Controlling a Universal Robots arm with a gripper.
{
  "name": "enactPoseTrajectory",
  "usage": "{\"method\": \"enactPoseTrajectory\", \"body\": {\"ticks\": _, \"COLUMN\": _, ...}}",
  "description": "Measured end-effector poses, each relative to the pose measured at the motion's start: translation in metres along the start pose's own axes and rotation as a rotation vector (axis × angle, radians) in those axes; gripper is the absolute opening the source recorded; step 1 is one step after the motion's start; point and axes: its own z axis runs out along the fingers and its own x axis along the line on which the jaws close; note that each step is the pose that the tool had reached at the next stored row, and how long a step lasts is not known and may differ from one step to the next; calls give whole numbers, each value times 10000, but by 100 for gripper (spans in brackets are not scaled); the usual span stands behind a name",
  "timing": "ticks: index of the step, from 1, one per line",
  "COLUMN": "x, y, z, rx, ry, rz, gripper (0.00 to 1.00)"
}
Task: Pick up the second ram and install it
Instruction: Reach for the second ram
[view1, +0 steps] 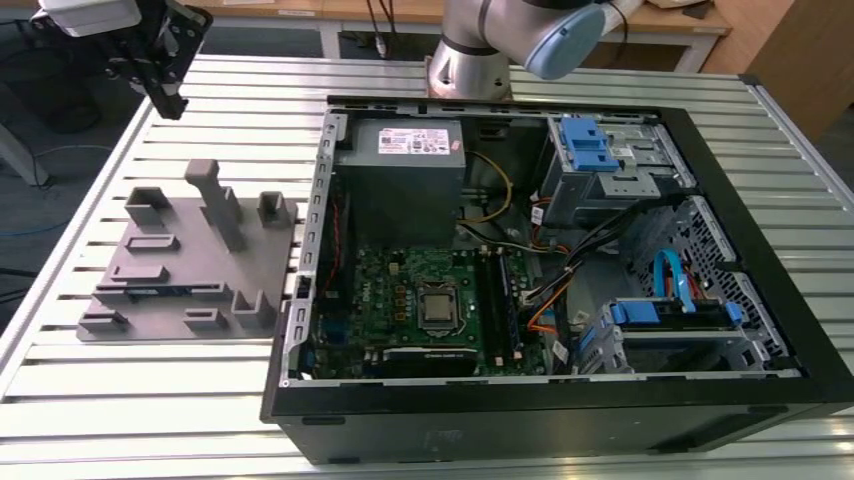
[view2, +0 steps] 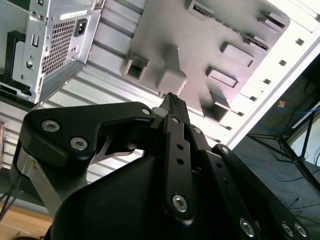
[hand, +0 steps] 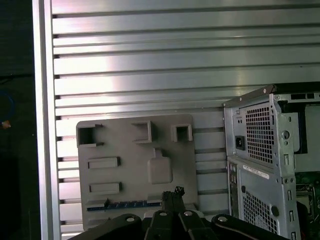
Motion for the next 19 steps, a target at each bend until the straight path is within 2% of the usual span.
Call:
{"method": "enactPoseTrajectory", "body": {"ticks": 13, "x": 179, "y": -29, "z": 6, "rx": 0, "ry": 0, "rz": -1, "gripper": 11}}
{"method": "enactPoseTrajectory", "body": {"ticks": 19, "x": 243, "y": -153, "z": 23, "rx": 0, "ry": 0, "rz": -1, "gripper": 11}}
